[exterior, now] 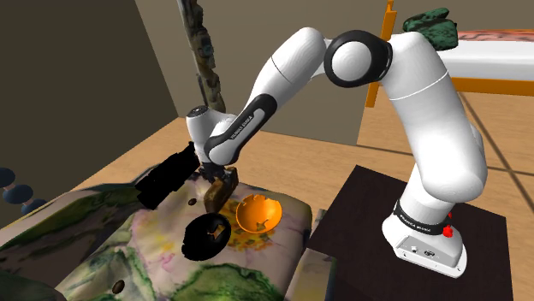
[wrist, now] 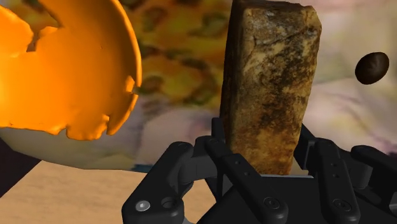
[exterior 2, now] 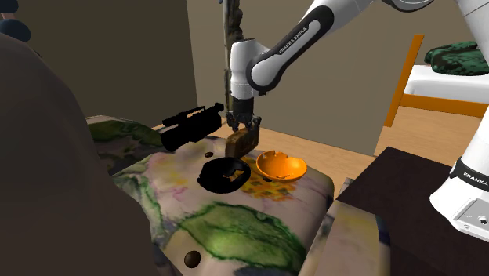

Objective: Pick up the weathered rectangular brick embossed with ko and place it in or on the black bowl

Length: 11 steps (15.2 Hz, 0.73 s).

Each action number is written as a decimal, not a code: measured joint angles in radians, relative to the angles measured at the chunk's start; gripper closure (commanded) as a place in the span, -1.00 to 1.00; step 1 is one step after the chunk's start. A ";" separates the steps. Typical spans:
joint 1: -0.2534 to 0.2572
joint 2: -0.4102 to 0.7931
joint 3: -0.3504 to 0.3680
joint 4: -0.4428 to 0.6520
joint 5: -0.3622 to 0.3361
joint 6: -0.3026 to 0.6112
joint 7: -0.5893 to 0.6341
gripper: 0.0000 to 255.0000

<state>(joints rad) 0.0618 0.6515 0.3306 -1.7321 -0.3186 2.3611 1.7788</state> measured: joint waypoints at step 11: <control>-0.019 -0.088 0.029 0.014 0.039 -0.099 -0.026 1.00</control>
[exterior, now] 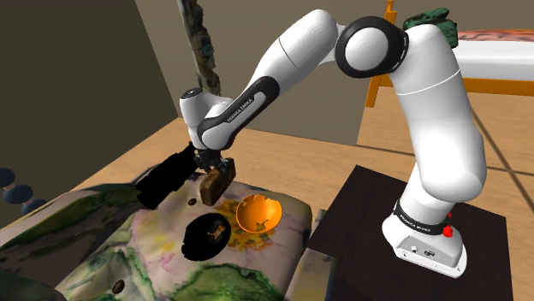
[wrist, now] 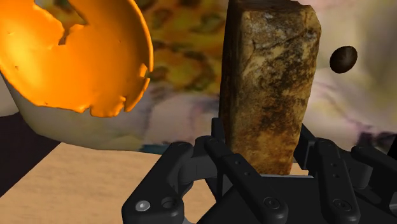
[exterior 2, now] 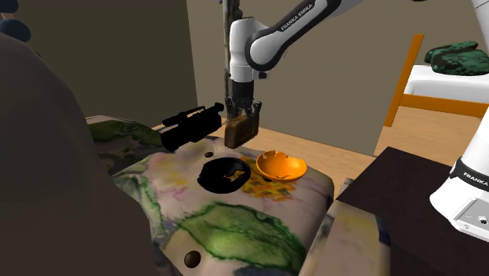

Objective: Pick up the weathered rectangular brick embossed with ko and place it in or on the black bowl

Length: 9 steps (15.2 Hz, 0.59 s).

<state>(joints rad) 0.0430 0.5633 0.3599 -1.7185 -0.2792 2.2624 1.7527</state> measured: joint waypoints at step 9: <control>-0.012 -0.066 0.020 0.025 0.032 -0.088 -0.020 1.00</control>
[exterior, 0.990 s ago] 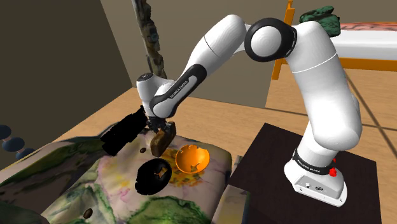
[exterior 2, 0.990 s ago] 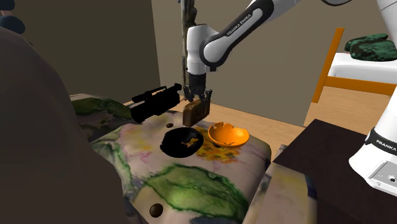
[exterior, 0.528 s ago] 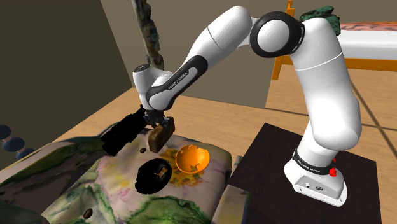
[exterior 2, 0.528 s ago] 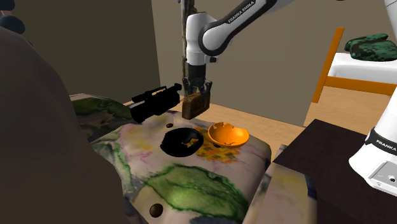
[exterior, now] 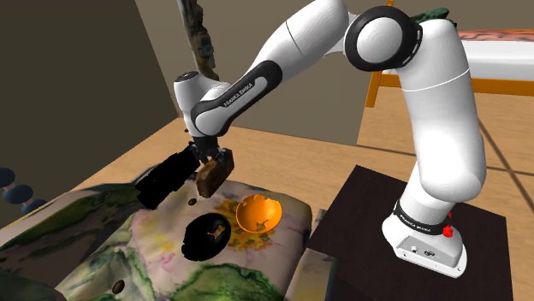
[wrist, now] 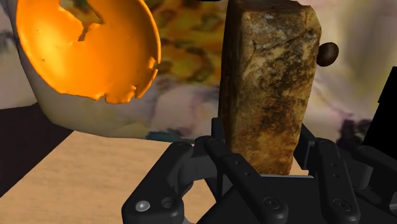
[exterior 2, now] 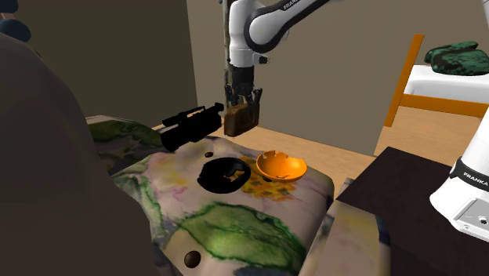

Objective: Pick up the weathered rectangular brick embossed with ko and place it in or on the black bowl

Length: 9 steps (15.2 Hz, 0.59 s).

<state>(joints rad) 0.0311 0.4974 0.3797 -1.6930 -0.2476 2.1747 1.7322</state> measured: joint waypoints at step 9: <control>0.118 -0.028 0.041 0.000 -0.008 -0.038 0.156 1.00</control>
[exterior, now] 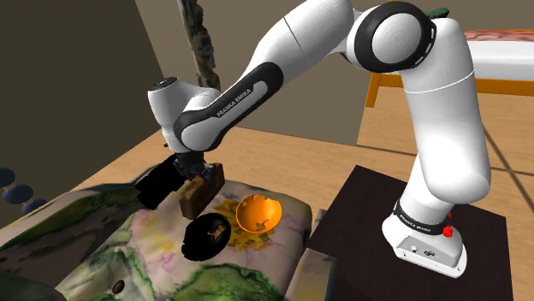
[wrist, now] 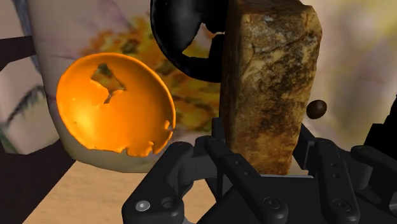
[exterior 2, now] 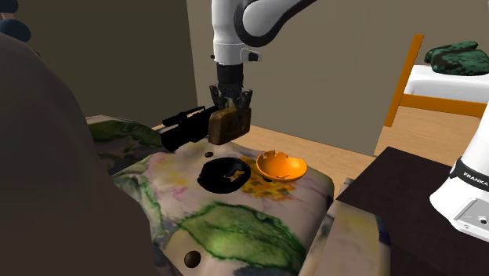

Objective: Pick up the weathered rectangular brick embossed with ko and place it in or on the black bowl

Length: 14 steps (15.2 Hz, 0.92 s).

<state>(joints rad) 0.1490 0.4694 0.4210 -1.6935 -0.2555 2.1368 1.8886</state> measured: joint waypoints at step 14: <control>0.124 0.040 0.021 0.000 -0.038 0.024 0.165 1.00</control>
<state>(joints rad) 0.2729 0.5097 0.4425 -1.6936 -0.2939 2.1603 2.0538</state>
